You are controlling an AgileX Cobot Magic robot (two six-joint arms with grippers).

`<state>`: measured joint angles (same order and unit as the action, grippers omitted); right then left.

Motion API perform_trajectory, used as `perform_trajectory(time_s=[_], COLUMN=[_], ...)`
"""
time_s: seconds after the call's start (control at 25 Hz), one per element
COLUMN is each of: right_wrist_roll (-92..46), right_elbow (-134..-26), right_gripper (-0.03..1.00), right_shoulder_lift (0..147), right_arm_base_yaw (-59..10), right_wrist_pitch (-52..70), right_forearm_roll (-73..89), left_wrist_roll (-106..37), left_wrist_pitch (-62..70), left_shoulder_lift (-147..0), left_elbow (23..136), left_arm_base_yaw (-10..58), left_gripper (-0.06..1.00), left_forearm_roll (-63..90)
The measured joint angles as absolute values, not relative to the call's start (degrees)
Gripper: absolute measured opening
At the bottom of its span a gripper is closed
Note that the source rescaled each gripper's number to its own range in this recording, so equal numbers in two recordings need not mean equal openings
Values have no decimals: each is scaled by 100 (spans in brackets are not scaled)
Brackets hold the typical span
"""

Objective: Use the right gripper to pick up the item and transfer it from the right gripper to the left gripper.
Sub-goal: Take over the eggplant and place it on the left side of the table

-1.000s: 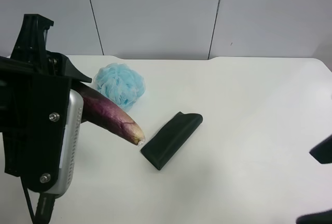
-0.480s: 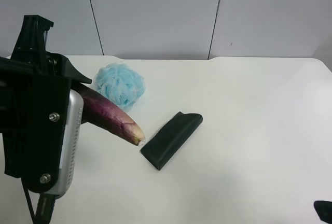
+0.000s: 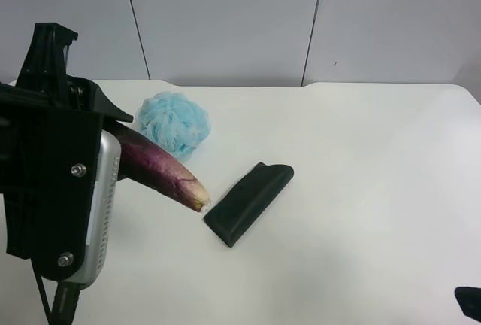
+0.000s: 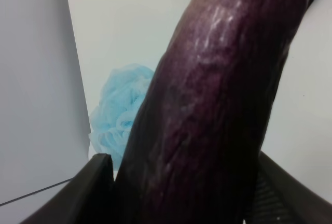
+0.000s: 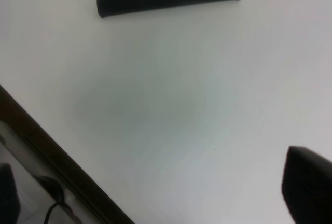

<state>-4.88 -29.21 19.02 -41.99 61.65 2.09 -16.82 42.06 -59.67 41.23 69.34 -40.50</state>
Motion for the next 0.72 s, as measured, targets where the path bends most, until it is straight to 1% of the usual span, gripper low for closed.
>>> perform_trajectory(time_s=[0.08, 0.16, 0.28, 0.36, 0.48, 0.64, 0.72], right_wrist_roll=[-488, -488, -488, -488, -488, -488, -488], right_elbow=[-2921, -2921, -2921, -2921, -2921, -2921, -2911], right_gripper=[100, 100, 100, 100, 100, 100, 100], right_shoulder_lift=[1767, 1493, 962, 605, 175, -14, -14], right_arm_base_yaw=[-4098, -3822, -3064, -2380, -1601, -955, -835], right_wrist_pitch=[6154, 6154, 6154, 6154, 6154, 6154, 6154], right_forearm_roll=[229, 275, 318, 332, 336, 336, 336], left_wrist_roll=[-1682, -1682, -1682, -1682, -1682, -1682, -1651], left_wrist_pitch=[4206, 4206, 4206, 4206, 4207, 4207, 4207], left_shoulder_lift=[-5967, -5967, -5967, -5967, -5967, -5967, -5967], left_elbow=[4123, 4123, 4123, 4123, 4123, 4123, 4123], left_arm_base_yaw=[6934, 6934, 6934, 6934, 6934, 6934, 6934], left_gripper=[0, 0, 0, 0, 0, 0, 0], left_forearm_roll=[-4050, -4049, -3995, -3900, -3799, -3772, -3750])
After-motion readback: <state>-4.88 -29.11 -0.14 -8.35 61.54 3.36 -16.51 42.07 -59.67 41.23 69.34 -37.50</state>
